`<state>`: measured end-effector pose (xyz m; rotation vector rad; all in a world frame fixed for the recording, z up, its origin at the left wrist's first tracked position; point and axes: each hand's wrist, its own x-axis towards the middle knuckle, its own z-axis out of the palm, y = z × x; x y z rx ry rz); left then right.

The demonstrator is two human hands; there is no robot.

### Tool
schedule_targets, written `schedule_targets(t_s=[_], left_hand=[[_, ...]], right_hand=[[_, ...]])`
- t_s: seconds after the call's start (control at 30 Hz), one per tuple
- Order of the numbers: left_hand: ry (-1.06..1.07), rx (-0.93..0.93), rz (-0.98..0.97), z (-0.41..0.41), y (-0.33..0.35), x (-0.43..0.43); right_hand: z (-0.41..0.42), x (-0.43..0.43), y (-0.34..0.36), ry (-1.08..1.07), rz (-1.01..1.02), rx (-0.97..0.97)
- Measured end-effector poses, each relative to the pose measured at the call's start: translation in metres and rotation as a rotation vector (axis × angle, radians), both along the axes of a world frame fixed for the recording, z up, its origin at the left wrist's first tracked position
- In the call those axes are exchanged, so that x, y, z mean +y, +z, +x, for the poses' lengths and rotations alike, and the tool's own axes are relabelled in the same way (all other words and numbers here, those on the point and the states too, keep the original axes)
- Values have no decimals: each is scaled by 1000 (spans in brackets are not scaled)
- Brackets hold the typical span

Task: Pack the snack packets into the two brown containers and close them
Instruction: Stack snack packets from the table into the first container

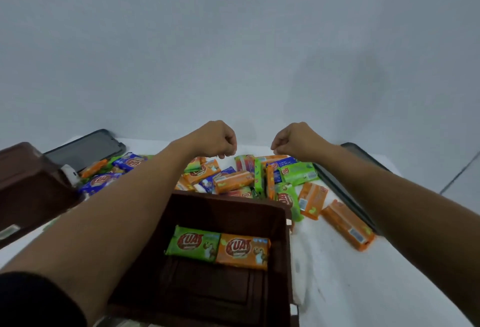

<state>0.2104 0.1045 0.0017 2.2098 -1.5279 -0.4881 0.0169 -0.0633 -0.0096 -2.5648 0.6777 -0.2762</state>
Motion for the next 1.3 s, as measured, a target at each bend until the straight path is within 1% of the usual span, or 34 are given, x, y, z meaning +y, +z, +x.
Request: schedule_targets(t_s=[0.1, 0.2, 0.3, 0.37, 0.47, 0.57, 0.7, 0.77, 0.87, 0.93, 1.03, 1.17, 1.23, 1.3], left_hand=[[-5, -74, 123, -1, -15, -17], [-20, -144, 249, -3, -33, -32], [-24, -236, 373, -4, -51, -38], [-25, -249, 447, -3, -62, -40], [-28, -208, 545, -2, -69, -41], [-30, -196, 586, -5, -68, -42], [-4, -204, 556, -4, -69, -38], [8, -119, 519, -1, -64, -34], [74, 55, 334, 8, -56, -24], [127, 143, 236, 10, -43, -15], [168, 267, 182, 13, -19, -3], [189, 409, 48, 19, -1, 13], [168, 473, 31, 25, 3, 23], [146, 485, 40, 29, 5, 35]], right_hand=[[16, -7, -14, 161, -59, 98], [35, -5, -27, 346, -162, 239], [55, 0, -42, 455, -236, 372], [63, 2, -44, 507, -273, 433], [69, 2, -42, 569, -328, 533], [74, -5, -43, 608, -344, 538], [81, -17, -49, 605, -299, 529], [81, -25, -52, 604, -247, 517], [78, -38, -49, 584, -99, 440], [72, -45, -40, 543, 58, 347], [65, -46, -21, 459, 333, 223], [59, -30, -4, 391, 623, 204], [55, -15, 3, 364, 783, 178], [51, -1, 6, 369, 955, 144]])
